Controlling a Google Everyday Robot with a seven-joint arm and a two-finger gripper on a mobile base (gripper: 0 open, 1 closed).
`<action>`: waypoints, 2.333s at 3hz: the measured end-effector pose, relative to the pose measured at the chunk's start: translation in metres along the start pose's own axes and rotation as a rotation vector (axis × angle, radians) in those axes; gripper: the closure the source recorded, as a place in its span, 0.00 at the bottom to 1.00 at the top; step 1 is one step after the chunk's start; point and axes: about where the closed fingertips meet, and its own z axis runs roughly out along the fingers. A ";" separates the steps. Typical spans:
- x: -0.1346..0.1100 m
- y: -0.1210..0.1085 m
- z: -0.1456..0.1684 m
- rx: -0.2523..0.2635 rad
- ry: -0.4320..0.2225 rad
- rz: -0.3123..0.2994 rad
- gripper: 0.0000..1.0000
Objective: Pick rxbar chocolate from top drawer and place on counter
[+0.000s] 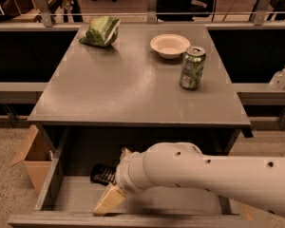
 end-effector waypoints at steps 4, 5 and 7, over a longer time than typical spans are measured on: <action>-0.009 -0.037 -0.010 -0.023 -0.174 0.055 0.00; -0.011 -0.051 -0.015 -0.028 -0.218 0.071 0.00; -0.020 -0.046 -0.002 0.046 -0.108 0.008 0.00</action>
Offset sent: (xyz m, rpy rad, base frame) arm 0.0625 -0.0238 0.0036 0.3170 -0.0038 -0.0627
